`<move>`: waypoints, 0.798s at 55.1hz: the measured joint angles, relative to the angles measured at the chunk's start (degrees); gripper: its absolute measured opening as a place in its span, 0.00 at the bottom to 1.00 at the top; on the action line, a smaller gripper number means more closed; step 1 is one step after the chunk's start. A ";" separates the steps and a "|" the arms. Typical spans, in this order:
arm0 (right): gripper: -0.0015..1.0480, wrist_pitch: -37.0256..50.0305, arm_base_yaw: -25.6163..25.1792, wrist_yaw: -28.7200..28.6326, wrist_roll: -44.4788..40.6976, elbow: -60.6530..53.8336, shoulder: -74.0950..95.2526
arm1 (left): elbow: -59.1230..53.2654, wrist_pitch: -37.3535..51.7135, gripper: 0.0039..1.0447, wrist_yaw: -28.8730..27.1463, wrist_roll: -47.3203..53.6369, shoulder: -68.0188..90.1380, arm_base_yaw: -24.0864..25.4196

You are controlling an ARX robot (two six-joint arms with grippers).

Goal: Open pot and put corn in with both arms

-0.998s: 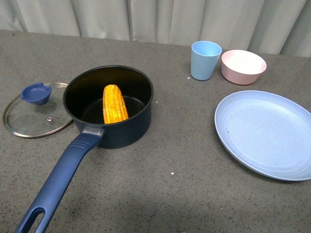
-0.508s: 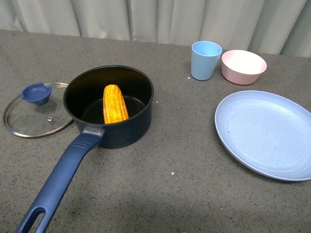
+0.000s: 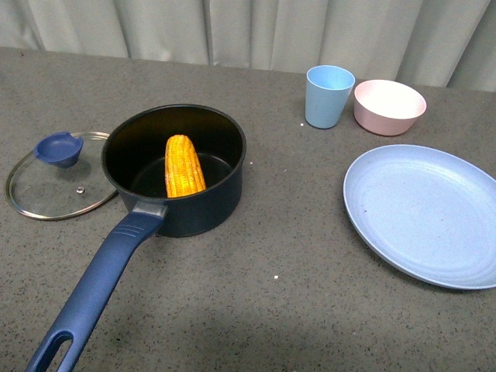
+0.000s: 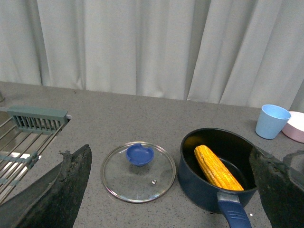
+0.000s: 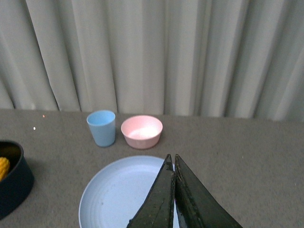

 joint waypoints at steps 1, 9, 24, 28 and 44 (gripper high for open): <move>0.01 -0.07 0.00 0.00 0.00 0.00 -0.46 | 0.00 0.00 0.94 0.02 0.00 0.00 0.00; 0.01 -0.35 0.00 0.00 0.00 0.00 -1.49 | 0.00 0.00 0.94 0.04 0.00 -0.02 0.00; 0.39 -0.39 0.00 0.00 -0.07 0.00 -1.53 | 0.00 0.00 0.94 0.04 0.00 -0.02 0.00; 0.51 -0.39 0.00 0.00 -0.07 0.00 -1.53 | 0.00 0.00 0.94 0.04 0.00 -0.02 0.00; 0.93 -0.39 0.00 0.00 -0.02 0.00 -1.55 | 0.00 0.00 0.94 0.04 0.00 -0.02 0.00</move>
